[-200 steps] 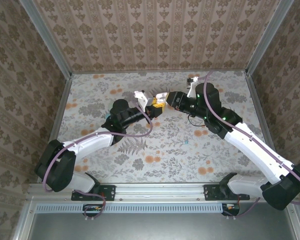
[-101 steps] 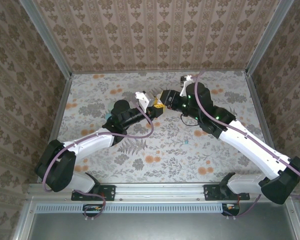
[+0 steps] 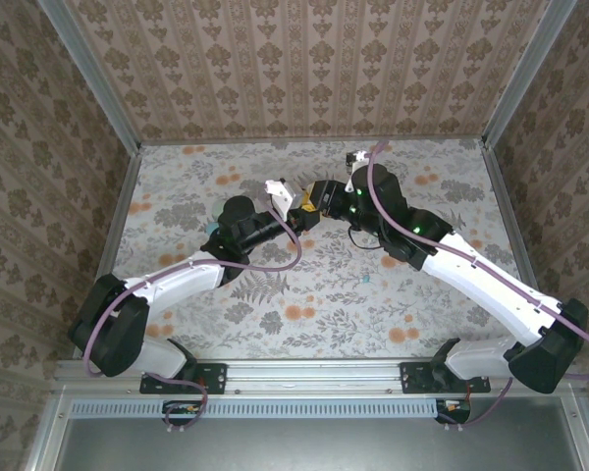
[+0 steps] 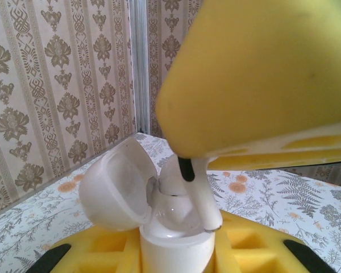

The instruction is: Insert wireless bluetooth earbuds into charging case

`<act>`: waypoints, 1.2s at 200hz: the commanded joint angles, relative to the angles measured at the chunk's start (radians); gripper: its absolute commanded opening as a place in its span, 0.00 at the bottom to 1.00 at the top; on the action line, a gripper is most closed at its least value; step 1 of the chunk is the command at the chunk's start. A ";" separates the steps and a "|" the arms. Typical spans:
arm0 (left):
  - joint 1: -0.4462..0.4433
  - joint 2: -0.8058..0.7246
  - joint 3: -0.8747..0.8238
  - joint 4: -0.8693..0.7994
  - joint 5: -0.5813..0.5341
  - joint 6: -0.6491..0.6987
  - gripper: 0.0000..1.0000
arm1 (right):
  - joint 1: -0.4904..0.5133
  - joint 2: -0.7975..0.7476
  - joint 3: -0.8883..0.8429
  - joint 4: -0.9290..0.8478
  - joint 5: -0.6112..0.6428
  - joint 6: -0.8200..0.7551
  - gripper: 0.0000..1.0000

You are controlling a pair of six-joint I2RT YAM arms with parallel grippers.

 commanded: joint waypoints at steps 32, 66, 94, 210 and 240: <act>-0.008 -0.030 -0.001 0.039 0.009 -0.004 0.26 | 0.008 0.015 0.023 0.013 0.053 -0.016 0.31; -0.010 -0.026 0.002 0.039 0.011 -0.011 0.27 | 0.007 0.026 0.027 0.026 0.044 -0.009 0.31; -0.009 -0.025 0.005 0.043 0.005 -0.022 0.26 | 0.008 0.036 0.029 0.032 0.037 -0.009 0.31; -0.006 -0.030 -0.012 0.108 -0.058 -0.063 0.26 | 0.018 0.009 0.023 -0.081 0.022 -0.035 0.34; -0.007 -0.037 -0.018 0.109 -0.052 -0.057 0.26 | 0.019 0.006 0.028 -0.094 0.026 -0.037 0.36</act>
